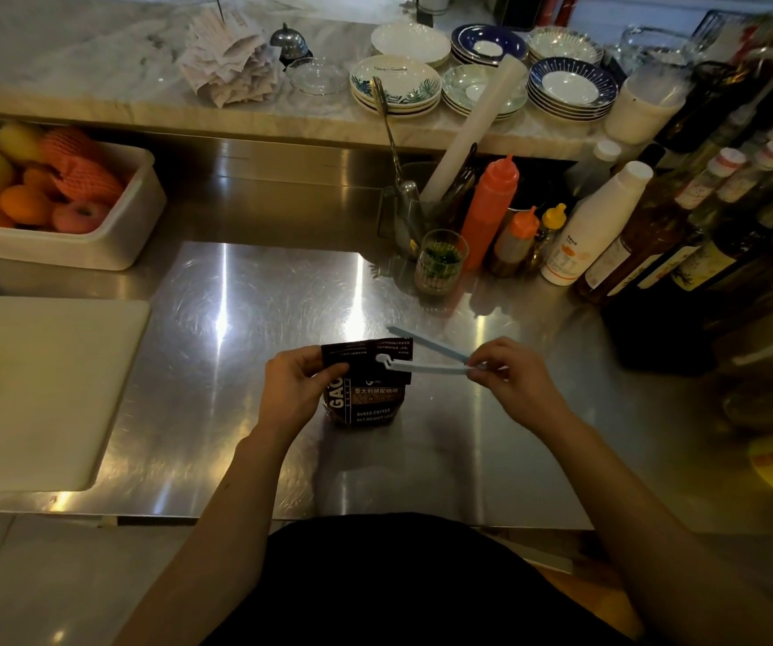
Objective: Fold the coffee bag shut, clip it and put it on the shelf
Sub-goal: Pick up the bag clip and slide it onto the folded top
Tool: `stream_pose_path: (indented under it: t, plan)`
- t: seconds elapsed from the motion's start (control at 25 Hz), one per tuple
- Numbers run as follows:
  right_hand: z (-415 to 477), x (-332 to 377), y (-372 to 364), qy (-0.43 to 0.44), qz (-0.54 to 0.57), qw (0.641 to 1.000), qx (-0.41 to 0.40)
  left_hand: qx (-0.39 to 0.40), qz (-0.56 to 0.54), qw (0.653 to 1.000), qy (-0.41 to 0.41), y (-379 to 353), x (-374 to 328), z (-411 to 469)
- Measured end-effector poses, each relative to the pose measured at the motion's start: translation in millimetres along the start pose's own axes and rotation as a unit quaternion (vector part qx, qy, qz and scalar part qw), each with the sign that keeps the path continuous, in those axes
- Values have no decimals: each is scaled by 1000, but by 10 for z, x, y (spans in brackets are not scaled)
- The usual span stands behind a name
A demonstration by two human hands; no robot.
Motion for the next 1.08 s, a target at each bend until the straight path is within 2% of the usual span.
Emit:
stream_pose_path:
  t: [0.28, 0.56, 0.8, 1.0, 1.08]
  plan:
    - [289, 478, -324, 36, 8, 998, 42, 0, -17, 1000, 14, -27, 3, -31]
    - [353, 499, -438, 0, 73, 996, 49, -8, -31, 999, 32, -24, 45, -74]
    - [394, 630, -476, 22, 88, 994, 68, -28, -14, 999, 26, 24, 78, -75]
    - [382, 551, -372, 19, 97, 995, 22, -28, -80, 995, 52, -4, 167, -88]
    - [380, 554, -374, 19, 97, 995, 23, -29, -75, 995, 53, -6, 180, -72]
Point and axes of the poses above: each hand's wrist, its own z-axis towards the middle knuckle, its own y-axis out of the back of the hand, x = y × z, the point moved 10 cm from there along z, towards the middle knuckle, and after that the axes turned 12 degrees about x, right-handed, at the moved point
